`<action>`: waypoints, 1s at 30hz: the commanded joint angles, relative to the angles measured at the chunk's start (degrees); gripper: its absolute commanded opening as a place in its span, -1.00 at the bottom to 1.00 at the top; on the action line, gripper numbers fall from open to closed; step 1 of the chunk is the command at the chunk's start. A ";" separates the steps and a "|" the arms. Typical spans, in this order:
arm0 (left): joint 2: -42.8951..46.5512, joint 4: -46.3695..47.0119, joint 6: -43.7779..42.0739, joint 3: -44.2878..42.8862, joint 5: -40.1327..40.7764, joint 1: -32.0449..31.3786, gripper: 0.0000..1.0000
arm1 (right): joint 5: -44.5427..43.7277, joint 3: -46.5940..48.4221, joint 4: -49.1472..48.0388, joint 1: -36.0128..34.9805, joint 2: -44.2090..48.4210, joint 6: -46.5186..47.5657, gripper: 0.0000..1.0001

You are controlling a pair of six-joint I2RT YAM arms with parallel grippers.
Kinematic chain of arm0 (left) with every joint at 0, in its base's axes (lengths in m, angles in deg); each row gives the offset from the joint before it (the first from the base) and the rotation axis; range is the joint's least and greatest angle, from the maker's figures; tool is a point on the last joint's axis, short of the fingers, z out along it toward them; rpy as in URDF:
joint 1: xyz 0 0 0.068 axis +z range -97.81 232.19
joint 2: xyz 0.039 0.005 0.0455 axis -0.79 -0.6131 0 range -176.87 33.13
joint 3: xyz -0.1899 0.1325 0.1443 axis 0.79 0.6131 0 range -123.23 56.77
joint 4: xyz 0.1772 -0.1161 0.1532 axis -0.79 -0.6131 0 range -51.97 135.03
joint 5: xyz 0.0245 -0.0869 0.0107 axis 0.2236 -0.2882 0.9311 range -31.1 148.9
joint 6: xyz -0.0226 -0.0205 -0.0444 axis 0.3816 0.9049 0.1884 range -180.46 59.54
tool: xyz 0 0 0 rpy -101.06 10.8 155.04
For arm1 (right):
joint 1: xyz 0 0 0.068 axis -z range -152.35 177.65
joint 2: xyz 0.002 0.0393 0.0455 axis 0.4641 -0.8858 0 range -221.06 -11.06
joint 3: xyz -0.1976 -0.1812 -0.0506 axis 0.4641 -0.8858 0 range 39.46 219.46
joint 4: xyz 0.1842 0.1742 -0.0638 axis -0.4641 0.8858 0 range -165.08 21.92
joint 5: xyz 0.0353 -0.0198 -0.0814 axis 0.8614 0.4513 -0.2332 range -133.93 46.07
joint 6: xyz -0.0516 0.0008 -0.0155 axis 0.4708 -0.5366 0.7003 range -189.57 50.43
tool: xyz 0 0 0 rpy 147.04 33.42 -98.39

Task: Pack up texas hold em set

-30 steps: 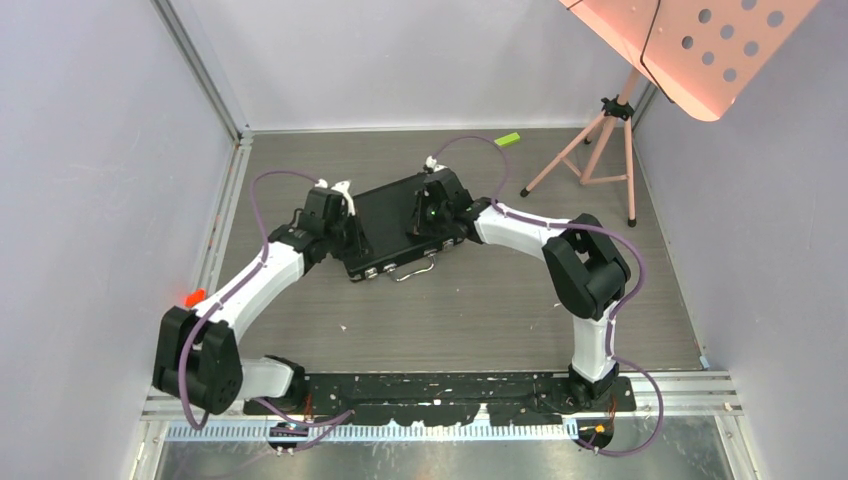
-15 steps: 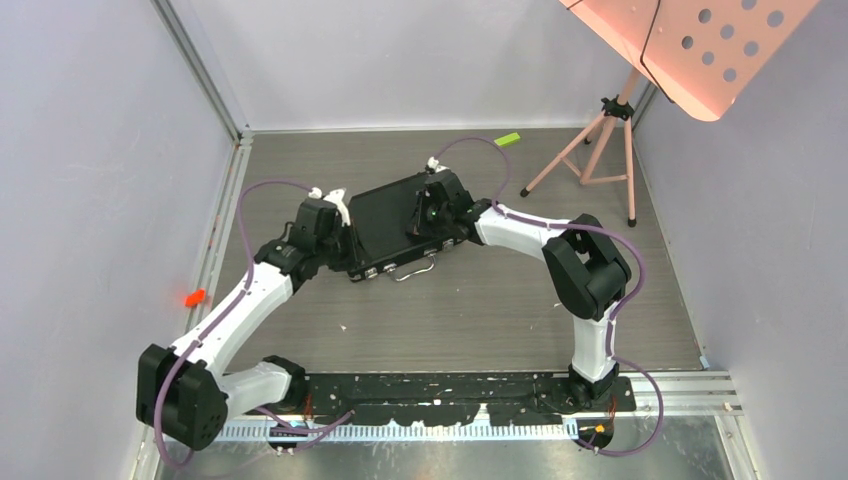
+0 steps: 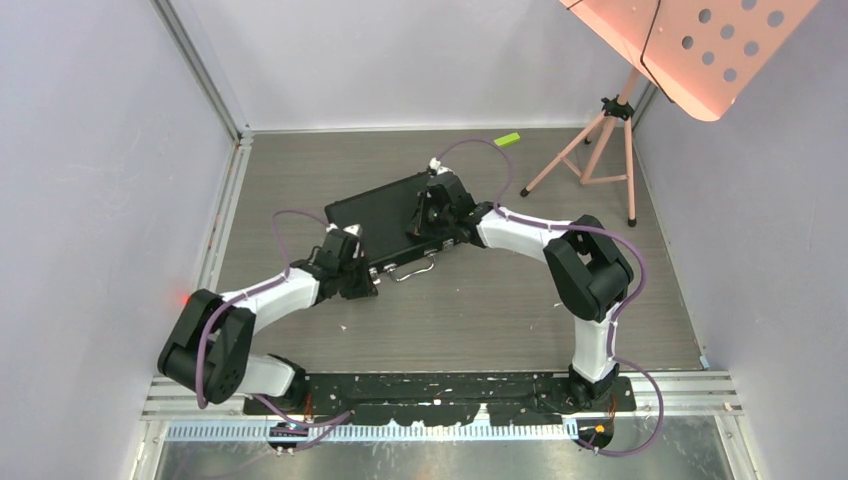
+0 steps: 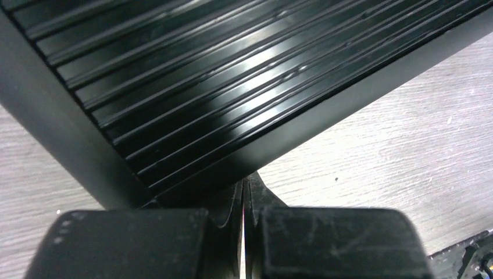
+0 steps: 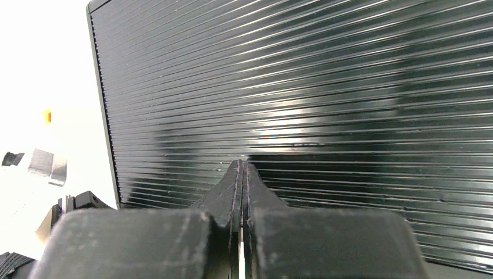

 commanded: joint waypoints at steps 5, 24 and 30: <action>5.34 6.67 1.44 4.19 14.68 -4.78 -1.00 | -1.76 -3.74 7.05 -0.13 2.89 1.15 -0.99; 17.66 3.45 -1.26 3.07 28.57 -8.38 -1.00 | -11.70 -16.14 4.01 0.02 18.37 5.86 -0.99; 25.06 5.72 -7.06 5.94 37.74 -7.49 -1.00 | -27.17 -23.02 7.15 0.55 34.14 8.49 -0.92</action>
